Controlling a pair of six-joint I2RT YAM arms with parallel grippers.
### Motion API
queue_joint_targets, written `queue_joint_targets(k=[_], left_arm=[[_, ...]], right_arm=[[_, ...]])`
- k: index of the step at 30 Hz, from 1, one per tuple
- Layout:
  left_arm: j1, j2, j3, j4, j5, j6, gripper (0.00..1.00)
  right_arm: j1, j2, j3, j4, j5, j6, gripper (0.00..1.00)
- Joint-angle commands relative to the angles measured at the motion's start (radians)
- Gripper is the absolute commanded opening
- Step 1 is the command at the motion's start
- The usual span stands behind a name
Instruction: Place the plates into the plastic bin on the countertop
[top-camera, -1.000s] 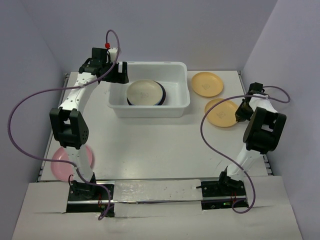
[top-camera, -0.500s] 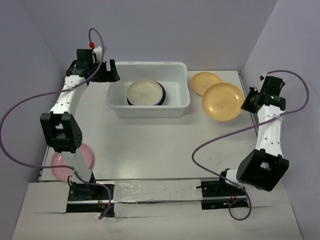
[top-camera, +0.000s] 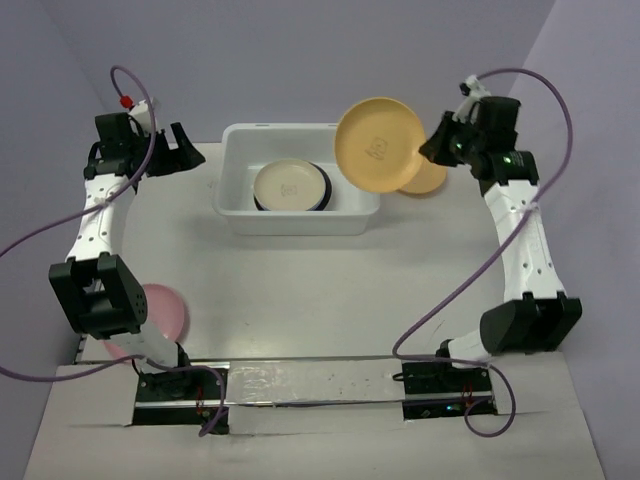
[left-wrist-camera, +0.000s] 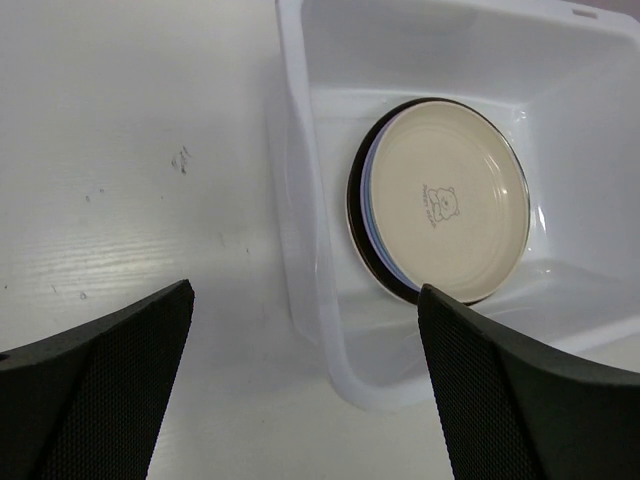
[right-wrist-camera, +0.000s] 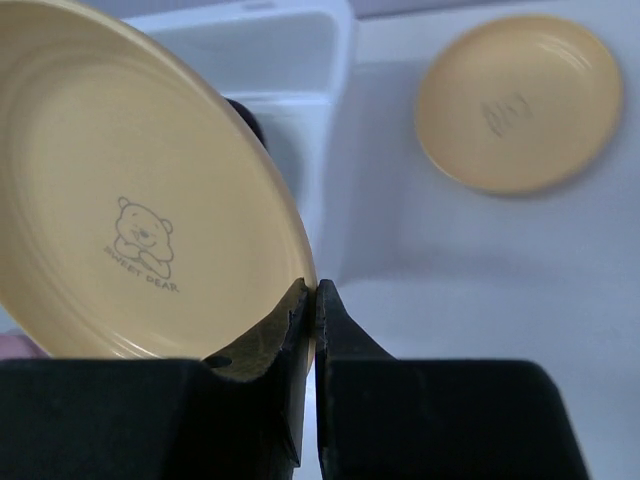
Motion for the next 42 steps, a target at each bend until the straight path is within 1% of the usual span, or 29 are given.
queue_joint_targets(k=[1, 3, 7, 10, 13, 15, 18, 22, 26, 29, 31, 32, 33, 34, 35, 36, 39, 41, 42], left_arm=[[0.071, -0.166, -0.083, 0.057, 0.087, 0.038, 0.99], [0.098, -0.207, -0.115, 0.051, 0.081, 0.057, 0.99], [0.114, -0.304, -0.188, 0.01, 0.029, 0.112, 0.99], [0.121, -0.391, -0.25, 0.0, -0.029, 0.129, 0.99], [0.123, -0.453, -0.299, -0.014, -0.082, 0.136, 0.99], [0.127, -0.514, -0.328, -0.024, -0.145, 0.135, 0.99], [0.131, -0.572, -0.357, -0.062, -0.203, 0.141, 0.99], [0.134, -0.64, -0.4, -0.102, -0.224, 0.155, 0.99], [0.136, -0.672, -0.428, -0.142, -0.249, 0.201, 0.99], [0.144, -0.671, -0.452, -0.178, -0.278, 0.24, 0.99], [0.166, -0.646, -0.442, -0.232, -0.224, 0.301, 0.99], [0.176, -0.637, -0.44, -0.253, -0.185, 0.31, 0.98], [0.183, -0.629, -0.431, -0.272, -0.152, 0.362, 0.98], [0.192, -0.616, -0.424, -0.288, -0.115, 0.422, 0.98], [0.202, -0.597, -0.416, -0.314, -0.071, 0.484, 0.98], [0.212, -0.573, -0.405, -0.35, -0.026, 0.551, 0.97], [0.245, -0.457, -0.35, -0.528, 0.099, 0.784, 0.95], [0.281, -0.381, -0.31, -0.637, 0.161, 0.932, 0.93], [0.297, -0.314, -0.266, -0.731, 0.165, 1.064, 0.9]], right_arm=[[0.178, 0.195, 0.205, 0.124, 0.031, 0.048, 0.0], [0.23, 0.281, 0.284, 0.111, 0.092, 0.061, 0.0], [0.328, 0.469, 0.437, 0.08, 0.169, 0.116, 0.0], [0.379, 0.564, 0.495, 0.045, 0.254, 0.144, 0.0], [0.408, 0.636, 0.519, 0.043, 0.297, 0.155, 0.0], [0.426, 0.679, 0.535, 0.048, 0.329, 0.165, 0.0], [0.429, 0.739, 0.555, 0.056, 0.337, 0.191, 0.0], [0.437, 0.797, 0.576, 0.053, 0.32, 0.193, 0.0], [0.446, 0.835, 0.568, 0.055, 0.262, 0.202, 0.0], [0.457, 0.86, 0.553, 0.058, 0.253, 0.214, 0.0], [0.465, 0.87, 0.555, 0.059, 0.251, 0.215, 0.01], [0.468, 0.873, 0.556, 0.059, 0.251, 0.215, 0.06], [0.47, 0.879, 0.557, 0.06, 0.253, 0.218, 0.15], [0.472, 0.884, 0.558, 0.062, 0.253, 0.217, 0.34], [0.471, 0.886, 0.559, 0.062, 0.254, 0.218, 0.48], [0.471, 0.886, 0.559, 0.061, 0.256, 0.218, 0.58], [0.474, 0.874, 0.556, 0.059, 0.26, 0.212, 0.8], [0.472, 0.858, 0.556, 0.057, 0.26, 0.202, 0.85], [0.474, 0.839, 0.557, 0.053, 0.259, 0.2, 0.86]])
